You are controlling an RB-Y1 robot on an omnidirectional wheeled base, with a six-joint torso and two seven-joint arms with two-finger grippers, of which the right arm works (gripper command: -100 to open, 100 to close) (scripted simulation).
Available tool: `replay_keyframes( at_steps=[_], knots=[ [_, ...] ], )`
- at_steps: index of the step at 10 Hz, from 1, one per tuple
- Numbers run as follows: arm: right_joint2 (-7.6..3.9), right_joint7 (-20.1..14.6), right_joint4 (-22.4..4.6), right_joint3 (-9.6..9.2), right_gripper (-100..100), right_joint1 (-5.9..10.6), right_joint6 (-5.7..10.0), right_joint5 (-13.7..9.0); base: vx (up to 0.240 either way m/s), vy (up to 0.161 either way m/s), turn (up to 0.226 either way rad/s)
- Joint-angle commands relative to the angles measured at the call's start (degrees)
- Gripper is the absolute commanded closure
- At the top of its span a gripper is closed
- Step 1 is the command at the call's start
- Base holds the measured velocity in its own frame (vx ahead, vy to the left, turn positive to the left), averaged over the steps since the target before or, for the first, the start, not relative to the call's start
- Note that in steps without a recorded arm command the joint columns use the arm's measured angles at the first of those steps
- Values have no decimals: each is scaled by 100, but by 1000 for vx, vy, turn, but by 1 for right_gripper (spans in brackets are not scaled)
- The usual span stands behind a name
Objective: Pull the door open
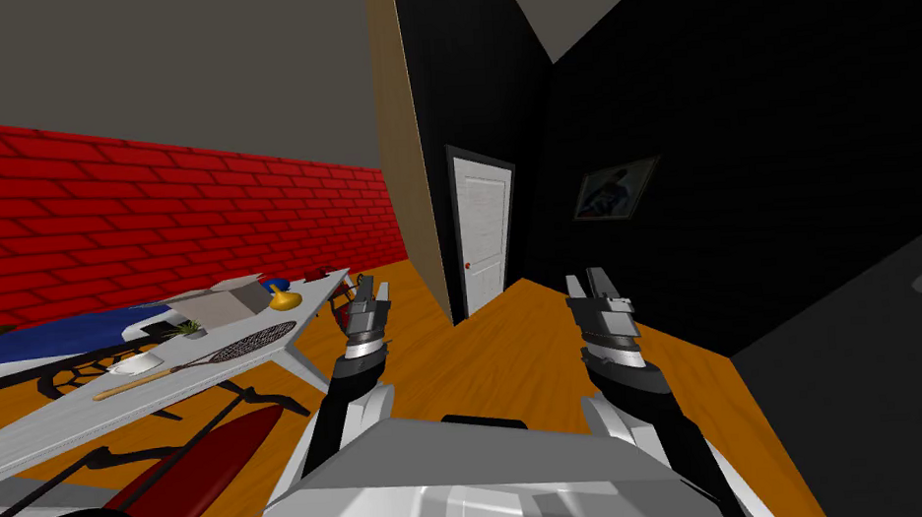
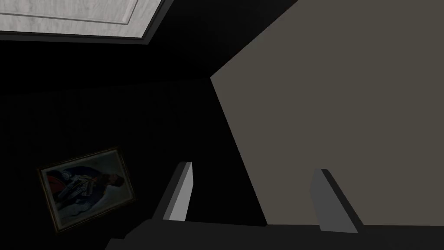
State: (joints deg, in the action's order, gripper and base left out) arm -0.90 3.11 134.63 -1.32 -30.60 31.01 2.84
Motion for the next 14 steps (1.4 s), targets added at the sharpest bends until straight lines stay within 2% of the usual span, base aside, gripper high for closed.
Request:
replay_keyframes(
  at_steps=[1,14],
  knots=[
    [-56,198,-210,18,-100,44,41,4,168,15,147],
    [-318,1533,-1628,143,-100,341,320,28,101,-21,107]
  ],
)
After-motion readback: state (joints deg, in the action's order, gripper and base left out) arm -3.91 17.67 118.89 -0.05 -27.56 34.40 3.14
